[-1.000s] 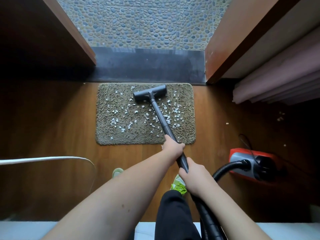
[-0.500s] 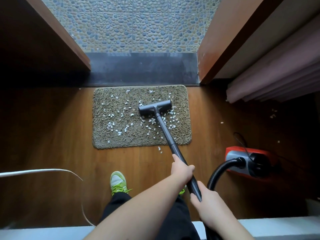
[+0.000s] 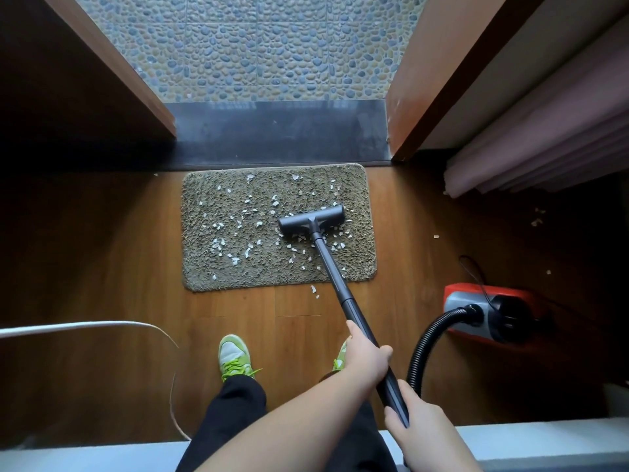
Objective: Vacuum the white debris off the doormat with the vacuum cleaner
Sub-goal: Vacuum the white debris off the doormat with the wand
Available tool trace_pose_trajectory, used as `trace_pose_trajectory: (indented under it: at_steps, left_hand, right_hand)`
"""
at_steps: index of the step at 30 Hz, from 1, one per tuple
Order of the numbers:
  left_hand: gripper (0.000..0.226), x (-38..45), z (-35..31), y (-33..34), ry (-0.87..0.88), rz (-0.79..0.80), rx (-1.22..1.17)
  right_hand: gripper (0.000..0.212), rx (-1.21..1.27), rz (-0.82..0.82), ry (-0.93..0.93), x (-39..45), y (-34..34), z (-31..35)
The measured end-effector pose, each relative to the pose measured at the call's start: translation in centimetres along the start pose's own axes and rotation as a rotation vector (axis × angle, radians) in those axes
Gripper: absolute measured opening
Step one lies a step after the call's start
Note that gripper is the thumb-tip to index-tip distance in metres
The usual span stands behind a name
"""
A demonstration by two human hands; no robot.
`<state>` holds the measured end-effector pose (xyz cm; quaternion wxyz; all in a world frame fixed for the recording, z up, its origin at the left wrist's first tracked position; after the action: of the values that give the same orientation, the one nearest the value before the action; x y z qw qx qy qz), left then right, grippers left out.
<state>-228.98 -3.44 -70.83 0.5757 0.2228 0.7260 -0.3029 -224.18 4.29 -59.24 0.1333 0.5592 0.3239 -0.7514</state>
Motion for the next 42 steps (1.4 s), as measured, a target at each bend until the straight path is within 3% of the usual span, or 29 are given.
trace_pose_trajectory:
  at_steps: [9,16,22,32,36,42]
  left_hand:
    - [0.089,1.8,-2.3,-6.1,0.099,-0.141,-0.072]
    - [0.059,4.0,-4.7,-12.3,0.146,-0.229,-0.169]
    - [0.049,5.7,-5.8,-15.6,0.16,-0.217,-0.262]
    - [0.046,5.9,-5.2,-14.6,0.166,-0.157,-0.299]
    - [0.044,5.0,-4.4,-12.7,0.145,-0.126,-0.289]
    - [0.059,3.2,-2.8,-9.1,0.106,-0.087,-0.24]
  right_hand:
    - [0.018,-0.041,-0.062,-0.18,2.0,-1.3,4.8]
    - [0.019,-0.074,-0.091,-0.228,4.8,-2.4,11.0]
    - [0.016,-0.054,-0.091,-0.238,6.7,-2.6,14.5]
    - [0.028,-0.088,-0.071,-0.219,6.6,-2.3,13.7]
    - [0.022,-0.103,-0.046,-0.2,5.7,-1.9,11.7]
    - [0.018,-0.076,-0.048,-0.175,3.9,-1.4,8.1]
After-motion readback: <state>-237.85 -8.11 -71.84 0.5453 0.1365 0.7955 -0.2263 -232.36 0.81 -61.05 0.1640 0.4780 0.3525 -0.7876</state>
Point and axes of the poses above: each hand's wrist, its own x-axis towards the middle knuckle, its own y-axis out of the palm, z = x × y, the point moved 5 cm from there along x, towards the middle knuckle, and after that the axes turned 9 degrees about x, right-handed, at the moved point
